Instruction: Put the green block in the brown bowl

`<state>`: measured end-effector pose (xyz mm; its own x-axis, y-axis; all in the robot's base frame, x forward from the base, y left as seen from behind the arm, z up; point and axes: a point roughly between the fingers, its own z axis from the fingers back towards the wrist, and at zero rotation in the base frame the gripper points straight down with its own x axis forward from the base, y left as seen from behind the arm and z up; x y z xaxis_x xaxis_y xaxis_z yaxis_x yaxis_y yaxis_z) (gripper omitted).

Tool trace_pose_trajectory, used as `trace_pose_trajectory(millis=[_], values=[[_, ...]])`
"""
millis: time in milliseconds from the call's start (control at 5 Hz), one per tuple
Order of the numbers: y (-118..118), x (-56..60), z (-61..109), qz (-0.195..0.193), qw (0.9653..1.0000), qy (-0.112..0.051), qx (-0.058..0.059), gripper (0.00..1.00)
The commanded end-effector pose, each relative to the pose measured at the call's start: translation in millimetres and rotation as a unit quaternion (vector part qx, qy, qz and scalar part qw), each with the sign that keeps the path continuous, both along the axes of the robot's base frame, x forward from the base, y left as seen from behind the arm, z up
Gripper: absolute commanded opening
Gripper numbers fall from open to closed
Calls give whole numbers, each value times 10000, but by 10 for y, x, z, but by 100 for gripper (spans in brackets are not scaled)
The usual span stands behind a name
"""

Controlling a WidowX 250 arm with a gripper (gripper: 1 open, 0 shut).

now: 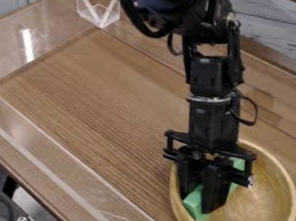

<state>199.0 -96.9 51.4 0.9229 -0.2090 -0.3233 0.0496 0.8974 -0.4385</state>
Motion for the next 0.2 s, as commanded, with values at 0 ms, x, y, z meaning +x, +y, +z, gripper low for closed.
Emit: trace_pose_trajectory(millis=[0], values=[[2,91,90,22,9998,-147,-97,0]])
